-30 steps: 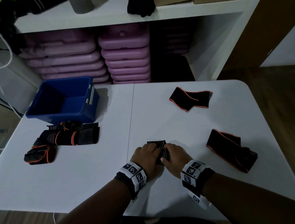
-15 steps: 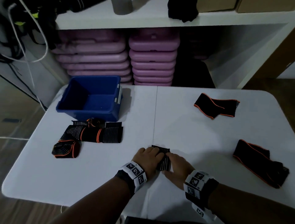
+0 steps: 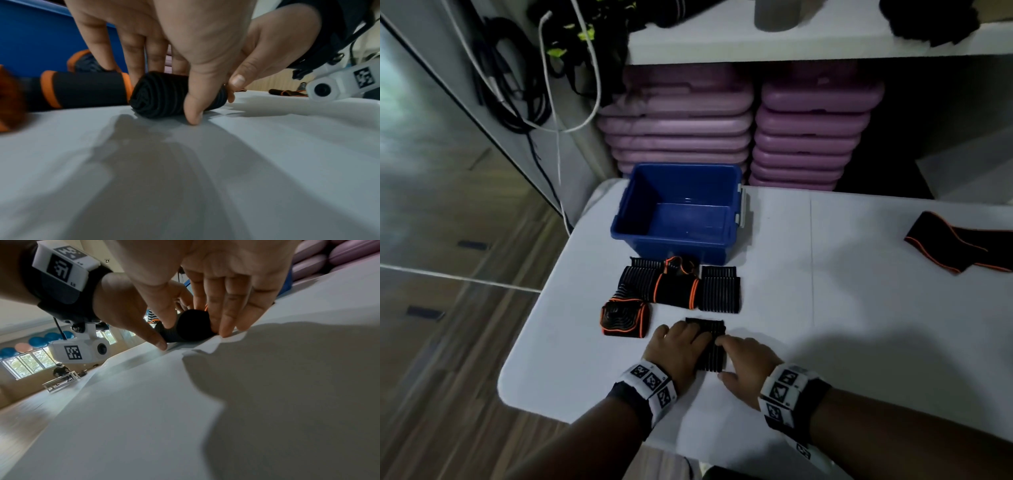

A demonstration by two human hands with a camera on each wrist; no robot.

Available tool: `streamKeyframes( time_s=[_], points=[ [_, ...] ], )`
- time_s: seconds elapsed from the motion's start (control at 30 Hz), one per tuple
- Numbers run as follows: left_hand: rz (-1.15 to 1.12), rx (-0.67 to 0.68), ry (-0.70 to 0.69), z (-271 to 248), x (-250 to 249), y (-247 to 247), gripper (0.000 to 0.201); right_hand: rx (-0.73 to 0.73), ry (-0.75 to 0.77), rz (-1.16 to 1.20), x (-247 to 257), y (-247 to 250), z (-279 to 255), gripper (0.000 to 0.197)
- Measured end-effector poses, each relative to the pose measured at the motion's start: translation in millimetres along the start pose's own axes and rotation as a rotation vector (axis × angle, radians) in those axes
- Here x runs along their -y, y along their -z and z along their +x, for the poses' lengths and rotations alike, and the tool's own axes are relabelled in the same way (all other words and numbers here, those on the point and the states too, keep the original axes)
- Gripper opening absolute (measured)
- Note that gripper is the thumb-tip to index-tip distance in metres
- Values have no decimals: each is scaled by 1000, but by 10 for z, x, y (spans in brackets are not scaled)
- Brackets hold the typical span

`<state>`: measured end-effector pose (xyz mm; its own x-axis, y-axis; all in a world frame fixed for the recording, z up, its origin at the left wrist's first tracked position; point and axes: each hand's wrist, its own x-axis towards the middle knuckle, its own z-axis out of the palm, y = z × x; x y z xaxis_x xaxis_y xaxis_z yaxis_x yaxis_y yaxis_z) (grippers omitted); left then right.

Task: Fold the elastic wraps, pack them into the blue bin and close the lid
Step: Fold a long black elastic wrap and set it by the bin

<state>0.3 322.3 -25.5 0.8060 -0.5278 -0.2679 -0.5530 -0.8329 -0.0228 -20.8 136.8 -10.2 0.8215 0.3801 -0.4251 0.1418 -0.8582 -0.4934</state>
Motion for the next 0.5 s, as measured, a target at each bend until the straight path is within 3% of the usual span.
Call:
streamKeyframes(
  time_s=[0.23,0.4,0.5],
  points=[
    [4,67,175,-135,486,-32,65,62,-3,-25,491,20,321,63],
    [63,-9,154,-159,658,-73,63,101,-8,-45,644,3,416,76],
    [64,-88,67,-156,697,-110,67,119,-18,-42,671,-16,416,80]
  ],
)
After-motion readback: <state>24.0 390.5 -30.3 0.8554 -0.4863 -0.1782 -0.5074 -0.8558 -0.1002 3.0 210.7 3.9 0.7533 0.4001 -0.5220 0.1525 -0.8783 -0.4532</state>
